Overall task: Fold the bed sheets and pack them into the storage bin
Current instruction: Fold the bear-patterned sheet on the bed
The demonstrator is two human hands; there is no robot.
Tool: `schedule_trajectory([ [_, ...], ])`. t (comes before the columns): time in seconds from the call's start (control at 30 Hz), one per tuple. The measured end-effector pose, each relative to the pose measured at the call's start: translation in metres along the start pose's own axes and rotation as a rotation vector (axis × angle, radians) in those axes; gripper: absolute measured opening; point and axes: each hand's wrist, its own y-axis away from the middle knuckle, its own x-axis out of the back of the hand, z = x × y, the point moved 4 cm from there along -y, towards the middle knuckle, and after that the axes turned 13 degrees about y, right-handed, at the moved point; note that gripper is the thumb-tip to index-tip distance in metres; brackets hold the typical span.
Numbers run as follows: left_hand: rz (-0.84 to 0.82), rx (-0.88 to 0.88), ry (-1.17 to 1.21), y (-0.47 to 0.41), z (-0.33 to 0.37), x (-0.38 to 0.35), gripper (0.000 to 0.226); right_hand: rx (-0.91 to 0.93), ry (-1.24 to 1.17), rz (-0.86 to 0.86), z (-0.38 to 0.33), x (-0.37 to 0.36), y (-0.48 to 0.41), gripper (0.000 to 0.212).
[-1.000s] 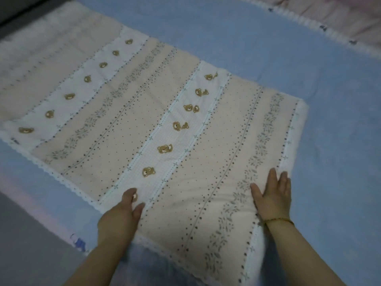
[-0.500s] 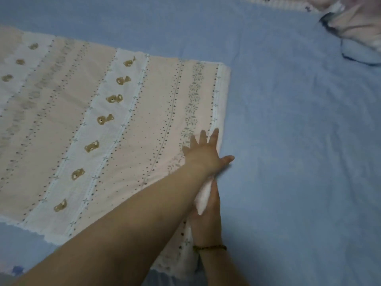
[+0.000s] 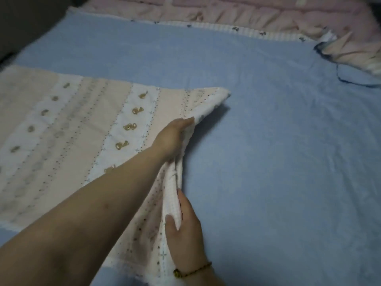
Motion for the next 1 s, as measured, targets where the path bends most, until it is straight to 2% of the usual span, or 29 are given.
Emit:
schedule_trajectory([
  [0.1,0.114,-0.025,-0.028,0.012,-0.024,0.074,0.046,0.108,0.041,-0.115,-0.055,-0.016,-0.008,0.056],
  [0.2,0.206,0.066,0.065,0.020,-0.054,0.143,0.053,0.206,0.051,-0.197,-0.109,-0.051,-0.021,0.056],
  [0.4,0.262,0.250,0.191,0.023,-0.184,0.268,0.050,0.226,0.127,-0.307,-0.198,-0.197,-0.061,0.057],
  [0.57,0.235,0.371,0.278,0.011,-0.293,0.316,0.047,0.139,0.181,-0.414,-0.223,-0.308,-0.102,0.061],
  [0.7,0.231,0.419,0.418,0.000,-0.339,0.325,0.052,0.117,0.265,-0.459,-0.219,-0.352,-0.124,0.056],
  [0.77,0.256,0.415,0.441,-0.002,-0.349,0.325,0.050,0.110,0.268,-0.287,-0.217,-0.346,-0.137,0.047],
  [0.83,0.297,0.446,0.497,0.006,-0.353,0.323,0.046,0.050,0.228,0.092,-0.213,-0.317,-0.157,0.042],
  [0.9,0.298,0.495,0.534,0.024,-0.359,0.317,0.048,-0.148,0.146,0.350,-0.202,-0.284,-0.185,0.029],
  [0.93,0.275,0.513,0.527,0.033,-0.360,0.314,0.050,-0.264,0.065,0.387,-0.195,-0.271,-0.202,0.031],
  [1.0,0.217,0.537,0.506,0.048,-0.366,0.307,0.047,-0.421,-0.125,0.337,-0.189,-0.257,-0.239,0.040],
])
